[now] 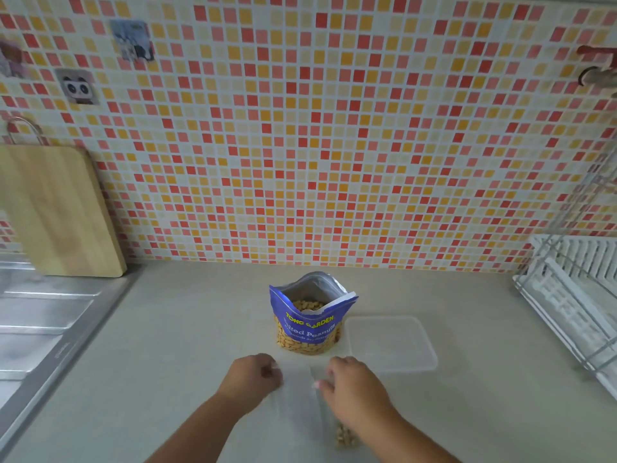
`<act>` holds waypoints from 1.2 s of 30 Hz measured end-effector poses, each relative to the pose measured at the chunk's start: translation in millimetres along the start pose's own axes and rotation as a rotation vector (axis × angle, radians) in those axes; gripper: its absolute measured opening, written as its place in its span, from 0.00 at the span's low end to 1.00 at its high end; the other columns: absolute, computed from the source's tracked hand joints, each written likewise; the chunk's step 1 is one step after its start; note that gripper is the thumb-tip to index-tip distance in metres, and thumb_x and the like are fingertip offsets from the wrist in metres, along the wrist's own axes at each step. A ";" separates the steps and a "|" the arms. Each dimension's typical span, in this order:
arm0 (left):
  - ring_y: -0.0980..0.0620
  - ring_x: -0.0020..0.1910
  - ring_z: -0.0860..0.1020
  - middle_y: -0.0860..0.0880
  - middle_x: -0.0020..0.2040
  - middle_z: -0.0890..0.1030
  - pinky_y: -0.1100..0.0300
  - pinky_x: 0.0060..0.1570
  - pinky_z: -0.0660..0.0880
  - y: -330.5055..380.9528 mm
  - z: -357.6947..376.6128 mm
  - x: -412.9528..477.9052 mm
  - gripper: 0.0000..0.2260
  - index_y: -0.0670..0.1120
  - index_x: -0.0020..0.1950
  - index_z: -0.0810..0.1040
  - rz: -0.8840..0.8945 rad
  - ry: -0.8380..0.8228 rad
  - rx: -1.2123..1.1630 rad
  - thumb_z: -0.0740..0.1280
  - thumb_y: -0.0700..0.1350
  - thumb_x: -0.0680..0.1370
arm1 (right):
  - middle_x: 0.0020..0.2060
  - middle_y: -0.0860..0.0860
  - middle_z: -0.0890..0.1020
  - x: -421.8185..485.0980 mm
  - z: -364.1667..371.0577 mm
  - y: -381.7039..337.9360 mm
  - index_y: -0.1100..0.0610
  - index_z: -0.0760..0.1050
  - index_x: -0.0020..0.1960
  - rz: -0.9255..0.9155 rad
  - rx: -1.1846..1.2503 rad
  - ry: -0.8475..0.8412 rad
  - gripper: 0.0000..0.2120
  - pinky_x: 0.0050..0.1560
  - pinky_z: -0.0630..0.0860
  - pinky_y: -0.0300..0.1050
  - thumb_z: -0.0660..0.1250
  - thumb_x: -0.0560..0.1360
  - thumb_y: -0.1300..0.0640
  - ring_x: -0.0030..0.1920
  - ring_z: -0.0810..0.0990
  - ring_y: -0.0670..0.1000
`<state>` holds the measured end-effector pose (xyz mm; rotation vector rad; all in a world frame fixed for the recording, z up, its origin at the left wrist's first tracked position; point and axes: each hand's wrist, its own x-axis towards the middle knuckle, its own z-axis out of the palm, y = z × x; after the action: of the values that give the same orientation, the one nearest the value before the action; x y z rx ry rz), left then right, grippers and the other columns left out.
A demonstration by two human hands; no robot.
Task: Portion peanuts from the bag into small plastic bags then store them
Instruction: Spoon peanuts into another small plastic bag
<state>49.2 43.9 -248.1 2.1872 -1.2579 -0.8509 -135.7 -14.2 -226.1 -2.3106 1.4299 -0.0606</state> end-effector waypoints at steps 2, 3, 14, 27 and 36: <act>0.56 0.28 0.72 0.53 0.28 0.75 0.69 0.33 0.70 8.6 -10.9 -2.4 0.08 0.51 0.30 0.76 0.014 -0.139 -0.094 0.71 0.44 0.69 | 0.51 0.46 0.75 0.9 -1.9 -10.1 0.49 0.74 0.61 -0.055 0.321 -0.015 0.17 0.53 0.71 0.35 0.67 0.74 0.46 0.47 0.75 0.41; 0.56 0.28 0.73 0.53 0.29 0.77 0.66 0.35 0.73 14.0 -17.4 -4.6 0.06 0.52 0.30 0.79 0.025 -0.203 -0.140 0.72 0.44 0.67 | 0.48 0.44 0.75 0.3 -4.8 -15.3 0.47 0.76 0.58 -0.079 0.433 -0.012 0.14 0.49 0.69 0.31 0.69 0.73 0.49 0.41 0.73 0.37; 0.59 0.28 0.70 0.52 0.28 0.76 0.63 0.34 0.69 72.2 -49.0 -24.1 0.08 0.45 0.33 0.82 0.252 0.091 -0.333 0.75 0.46 0.69 | 0.38 0.43 0.80 -0.6 -61.8 -39.9 0.45 0.77 0.43 -0.112 0.865 0.154 0.08 0.37 0.75 0.29 0.69 0.74 0.58 0.38 0.78 0.38; 0.54 0.26 0.69 0.53 0.25 0.72 0.73 0.25 0.46 112.7 -65.5 -15.3 0.17 0.47 0.28 0.70 0.645 0.528 0.407 0.77 0.36 0.53 | 0.33 0.43 0.81 3.8 -125.2 -58.9 0.47 0.81 0.39 -0.091 0.829 0.143 0.10 0.31 0.72 0.30 0.67 0.72 0.61 0.34 0.78 0.41; 0.57 0.65 0.65 0.61 0.60 0.71 0.59 0.64 0.67 123.1 -76.9 -21.7 0.32 0.57 0.68 0.68 0.543 0.180 0.198 0.74 0.57 0.66 | 0.38 0.41 0.79 6.0 -132.2 -54.7 0.50 0.82 0.53 -0.137 0.599 0.047 0.18 0.36 0.69 0.26 0.59 0.74 0.67 0.37 0.75 0.39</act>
<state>23.6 12.8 -106.9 1.8561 -1.7789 -0.3157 -119.9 -41.7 -86.4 -1.9048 1.0778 -0.5137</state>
